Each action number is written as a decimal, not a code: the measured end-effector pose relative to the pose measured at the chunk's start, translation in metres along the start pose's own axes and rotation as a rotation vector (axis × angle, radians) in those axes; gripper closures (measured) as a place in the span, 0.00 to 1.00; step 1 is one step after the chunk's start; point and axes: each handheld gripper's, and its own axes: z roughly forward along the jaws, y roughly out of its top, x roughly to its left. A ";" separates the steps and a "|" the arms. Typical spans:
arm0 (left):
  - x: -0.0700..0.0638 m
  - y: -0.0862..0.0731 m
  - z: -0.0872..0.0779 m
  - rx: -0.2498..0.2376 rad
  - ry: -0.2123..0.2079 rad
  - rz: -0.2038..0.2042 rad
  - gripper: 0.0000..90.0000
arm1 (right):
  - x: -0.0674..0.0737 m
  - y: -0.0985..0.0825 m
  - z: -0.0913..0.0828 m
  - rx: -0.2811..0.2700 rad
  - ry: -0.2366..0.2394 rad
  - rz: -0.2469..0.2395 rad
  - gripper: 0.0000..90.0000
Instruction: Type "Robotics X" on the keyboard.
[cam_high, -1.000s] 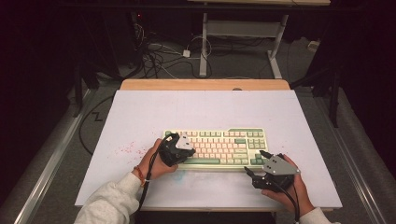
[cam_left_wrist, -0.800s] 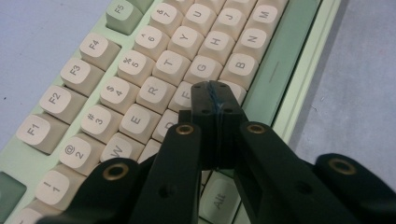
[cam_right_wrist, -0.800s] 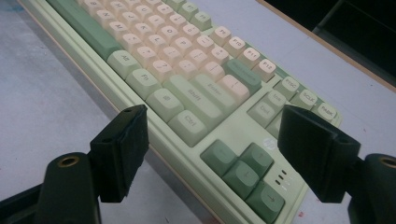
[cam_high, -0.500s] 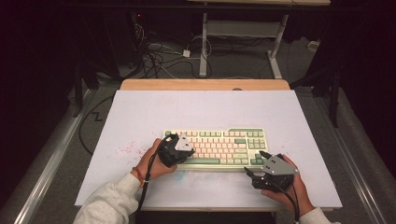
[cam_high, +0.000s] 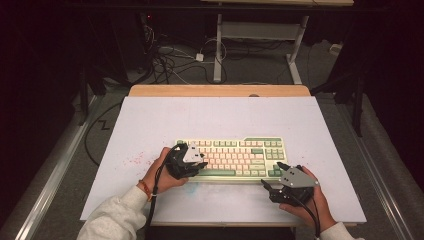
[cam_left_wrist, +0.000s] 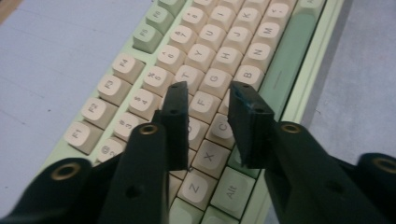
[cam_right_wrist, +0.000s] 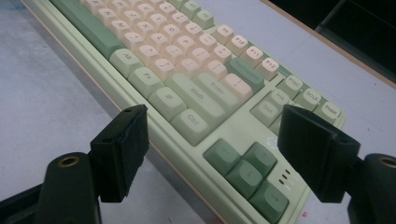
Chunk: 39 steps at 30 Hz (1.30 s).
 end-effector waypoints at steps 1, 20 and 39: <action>-0.001 0.000 -0.001 -0.005 0.007 0.001 0.69 | 0.000 0.000 0.000 0.000 0.001 0.000 0.28; -0.003 -0.012 -0.014 -0.050 0.125 -0.021 0.29 | -0.001 0.000 0.000 0.005 0.000 -0.005 0.28; -0.002 -0.059 -0.040 -0.081 0.200 -0.086 0.24 | 0.000 0.001 0.000 -0.012 -0.012 -0.002 0.28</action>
